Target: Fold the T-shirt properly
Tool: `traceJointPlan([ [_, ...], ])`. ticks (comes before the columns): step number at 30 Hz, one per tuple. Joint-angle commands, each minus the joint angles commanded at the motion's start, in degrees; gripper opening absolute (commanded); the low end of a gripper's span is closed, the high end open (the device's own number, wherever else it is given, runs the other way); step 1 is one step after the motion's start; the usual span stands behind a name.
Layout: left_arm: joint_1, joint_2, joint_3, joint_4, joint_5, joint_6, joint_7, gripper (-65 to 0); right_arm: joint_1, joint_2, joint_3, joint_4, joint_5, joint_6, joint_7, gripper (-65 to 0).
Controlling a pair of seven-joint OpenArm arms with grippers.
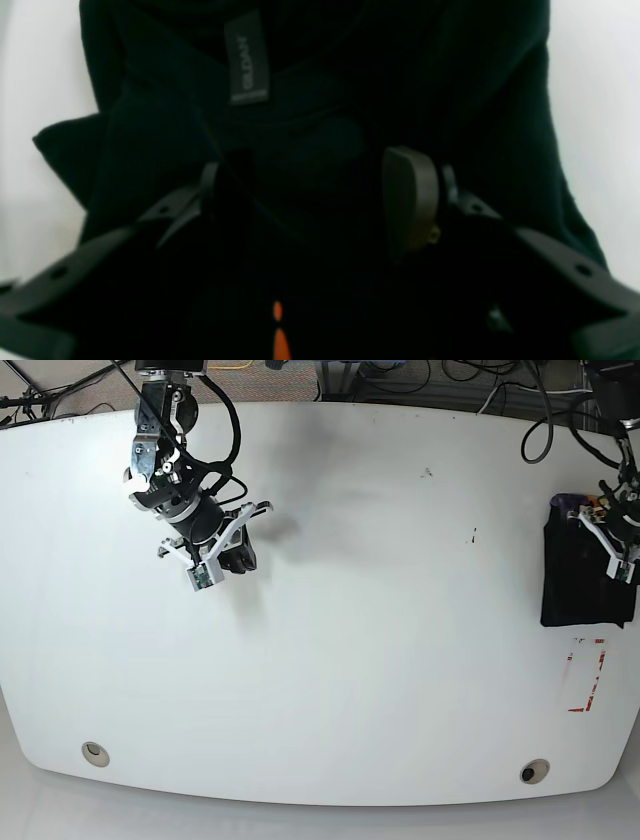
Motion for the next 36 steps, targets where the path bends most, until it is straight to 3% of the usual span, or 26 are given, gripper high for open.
traceJointPlan([
  [4,0.5,-1.8,-2.6,-1.5,0.0,-3.0,0.1,-28.1,-0.1,0.0,0.0,0.2,0.0,0.0,0.0,-57.1],
  [7,0.7,-2.7,-4.0,-1.8,0.1,-3.9,0.1,-28.1,-0.4,0.0,0.0,0.2,0.0,0.0,0.0,-57.1],
  [19,0.0,-3.0,-7.0,0.3,0.0,-4.1,0.4,-28.1,-1.8,0.0,0.1,2.3,-0.1,0.0,0.4,-57.1],
  [27,-1.3,-2.5,-6.7,12.8,0.0,-4.1,2.5,-28.1,-2.1,0.4,0.4,3.7,-0.5,-0.09,0.4,-57.1],
  [30,-3.5,-0.4,-4.6,17.6,0.0,-3.8,2.5,-28.1,-2.1,0.6,0.4,3.7,-0.6,-0.53,1.1,-57.1],
  [33,-6.8,2.2,-3.0,21.7,0.1,-3.6,2.4,-28.2,-2.9,0.7,0.4,3.6,-1.6,-0.62,4.8,-57.1],
  [36,-7.0,5.8,-2.5,25.8,0.3,-3.5,1.2,-28.3,-4.4,0.4,0.4,3.4,-7.7,-0.97,10.4,-57.1],
])
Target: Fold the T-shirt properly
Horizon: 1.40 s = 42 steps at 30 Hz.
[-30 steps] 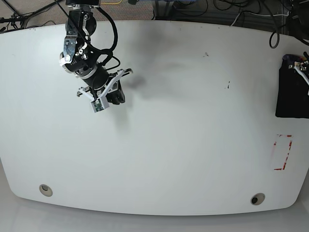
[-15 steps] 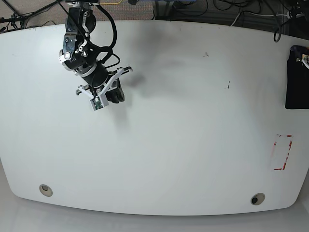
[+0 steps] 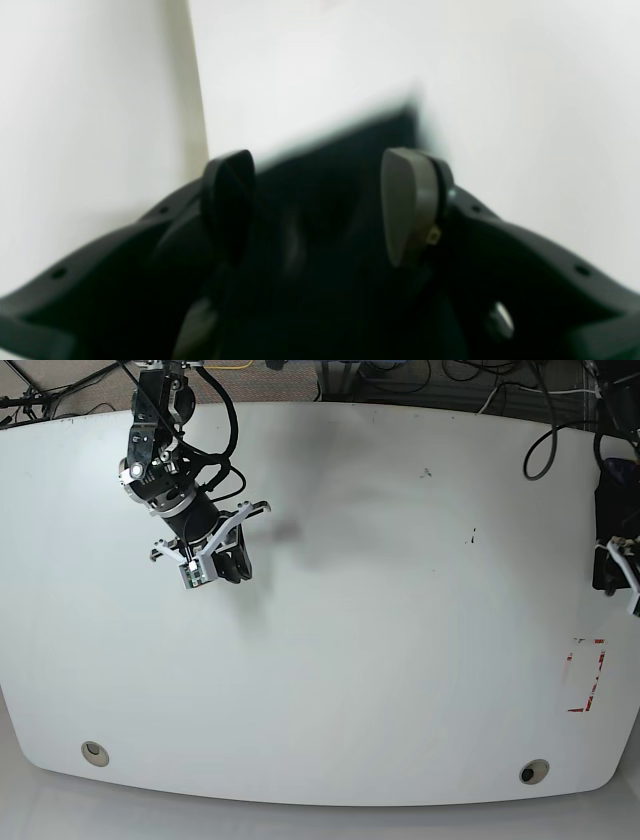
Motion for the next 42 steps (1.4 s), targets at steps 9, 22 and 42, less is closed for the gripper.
traceJointPlan([
  [9,4.5,13.5,1.4,6.5,0.2,0.0,-14.1,-28.3,-6.8,-2.9,3.2,-2.8,-12.5,-0.79,17.7,-56.9],
  [22,26.5,24.2,2.7,20.0,0.3,4.9,-14.2,-28.3,-22.2,-4.0,7.3,1.3,-5.6,-0.35,19.3,-56.9],
  [42,60.3,30.4,2.6,23.6,-0.3,5.0,-14.3,-28.5,-46.0,-4.1,7.0,-2.5,-1.8,-0.35,32.5,-57.1],
])
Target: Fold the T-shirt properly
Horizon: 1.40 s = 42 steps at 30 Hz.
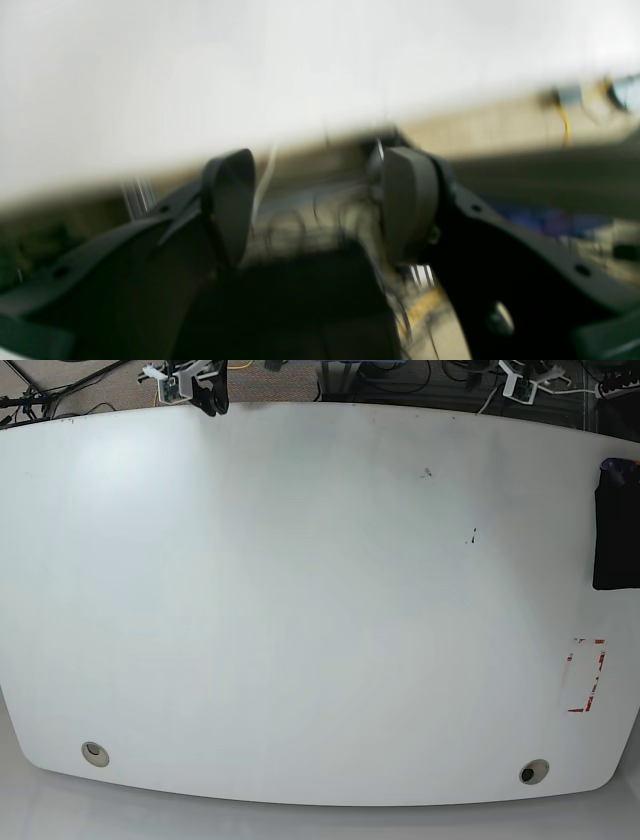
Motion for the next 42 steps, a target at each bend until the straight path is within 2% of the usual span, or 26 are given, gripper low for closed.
traceJointPlan([
  [7,-2.0,-0.8,0.6,-14.4,0.4,0.0,0.0,-28.5,-0.4,0.2,-0.2,-10.7,-0.2,0.09,1.9,-57.1],
  [10,-5.0,-2.5,1.6,-21.9,0.2,0.0,0.0,-28.9,0.4,0.3,-1.6,-18.5,-0.3,0.09,3.8,-57.1],
  [15,-11.6,-4.8,3.6,-32.6,0.3,0.0,-0.1,-37.5,4.9,2.7,-4.9,-31.6,-0.3,-0.35,8.3,-57.1],
  [25,-25.1,-7.8,12.0,-55.2,0.5,0.3,-0.1,-38.2,18.3,3.1,-7.4,-53.7,-0.3,-0.53,9.3,-57.1],
  [26,-26.2,-8.2,12.6,-57.2,0.7,0.7,-0.1,-38.2,19.6,3.1,-7.4,-55.6,-0.3,-0.62,9.3,-57.1],
  [31,-34.0,-9.1,14.2,-70.2,2.3,7.1,-0.2,-38.2,25.9,3.2,-7.5,-65.3,-1.5,-2.73,9.3,-57.1],
  [34,-38.2,-9.2,15.2,-77.2,2.5,9.1,-0.3,-38.2,28.7,2.9,-7.5,-68.7,-4.7,-4.04,9.3,-57.1],
  [37,-42.5,-9.2,16.3,-83.9,2.5,10.6,-0.9,-38.2,31.2,2.7,-7.4,-72.1,-8.2,-6.07,9.3,-56.6],
  [38,-44.6,-9.3,16.4,-86.9,2.5,12.0,-1.8,-38.2,32.4,2.6,-7.4,-73.5,-9.3,-7.3,9.3,-56.4],
  [39,-45.2,-9.3,16.4,-87.9,2.5,12.6,-2.3,-38.2,33.0,2.6,-7.4,-74.0,-9.6,-7.65,9.3,-56.4],
  [40,-46.4,-9.3,16.4,-90.2,2.5,14.2,-3.3,-38.2,34.0,2.6,-7.4,-75.4,-10.0,-8.53,9.3,-56.4],
  [42,-48.0,-9.3,16.4,-92.7,2.5,16.9,-4.4,-38.2,35.4,2.4,-7.4,-77.5,-10.3,-9.23,9.3,-56.4],
])
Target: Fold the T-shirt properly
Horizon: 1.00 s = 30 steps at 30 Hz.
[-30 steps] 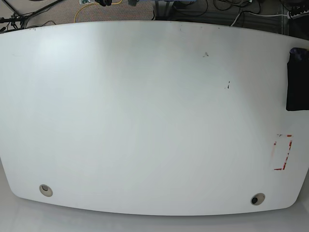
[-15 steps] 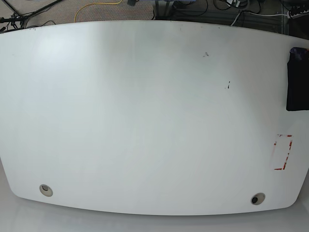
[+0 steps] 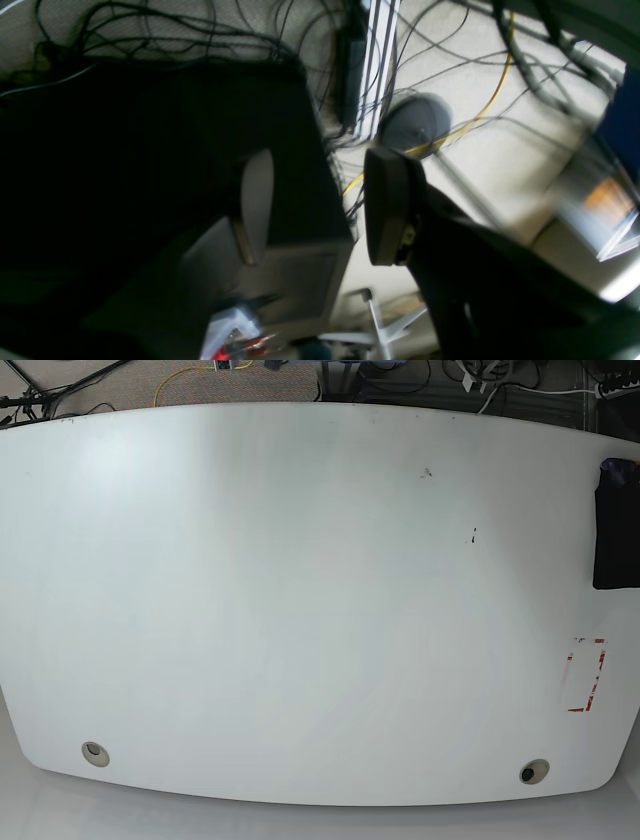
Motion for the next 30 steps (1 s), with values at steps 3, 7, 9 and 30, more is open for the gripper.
traceJointPlan([
  [3,-2.8,0.0,0.5,-4.0,0.7,5.7,-1.8,-38.2,3.2,-0.1,0.0,-4.6,-0.2,-0.53,0.0,-56.4],
  [7,-5.1,0.1,3.2,-6.9,3.0,10.1,-2.8,-38.2,6.1,-0.1,0.0,-9.0,-0.2,-0.53,0.0,-56.3],
  [9,-5.8,0.4,4.1,-8.0,3.6,10.4,-3.1,-38.2,7.1,0.0,0.0,-10.4,-0.2,-0.53,0.0,-56.3],
  [30,-6.8,0.5,5.3,-8.0,3.3,10.5,-3.0,-38.3,9.2,-0.4,-0.1,-11.5,-0.2,-0.53,-0.1,-56.3],
])
